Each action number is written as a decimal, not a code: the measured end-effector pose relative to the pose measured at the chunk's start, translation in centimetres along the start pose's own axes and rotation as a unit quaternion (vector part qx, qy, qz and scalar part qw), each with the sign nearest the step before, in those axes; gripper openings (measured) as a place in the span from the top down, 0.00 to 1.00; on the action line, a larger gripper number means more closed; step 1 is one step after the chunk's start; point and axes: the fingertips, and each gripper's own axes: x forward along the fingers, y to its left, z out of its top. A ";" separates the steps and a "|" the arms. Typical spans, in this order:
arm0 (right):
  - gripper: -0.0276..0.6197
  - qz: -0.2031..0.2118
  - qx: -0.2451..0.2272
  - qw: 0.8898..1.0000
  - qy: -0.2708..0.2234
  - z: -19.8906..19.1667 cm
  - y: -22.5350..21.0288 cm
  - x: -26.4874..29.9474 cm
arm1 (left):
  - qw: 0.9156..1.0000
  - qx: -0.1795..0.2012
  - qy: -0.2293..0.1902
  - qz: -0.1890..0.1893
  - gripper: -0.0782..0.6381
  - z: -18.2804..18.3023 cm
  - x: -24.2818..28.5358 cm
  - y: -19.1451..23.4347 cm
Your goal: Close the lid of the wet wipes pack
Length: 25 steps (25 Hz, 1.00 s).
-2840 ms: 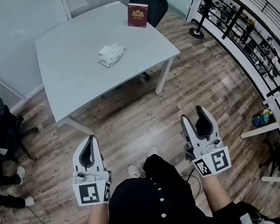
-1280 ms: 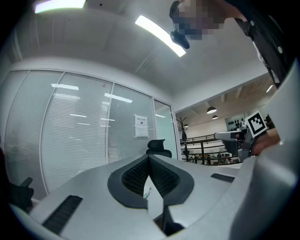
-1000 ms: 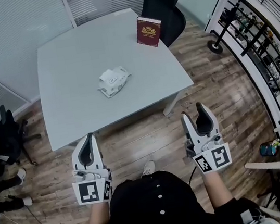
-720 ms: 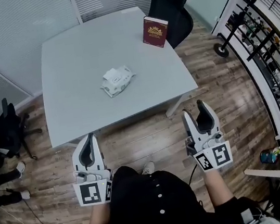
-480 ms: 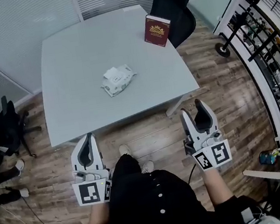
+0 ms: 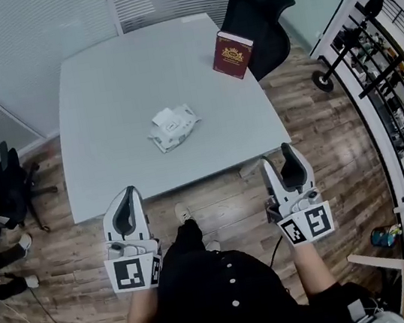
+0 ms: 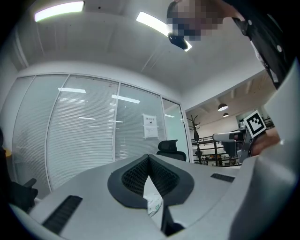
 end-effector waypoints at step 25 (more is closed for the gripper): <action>0.59 -0.002 0.010 1.000 0.010 -2.0 -4.4 14.7 | 1.000 -0.009 0.014 -0.003 0.88 -2.1 13.7 6.3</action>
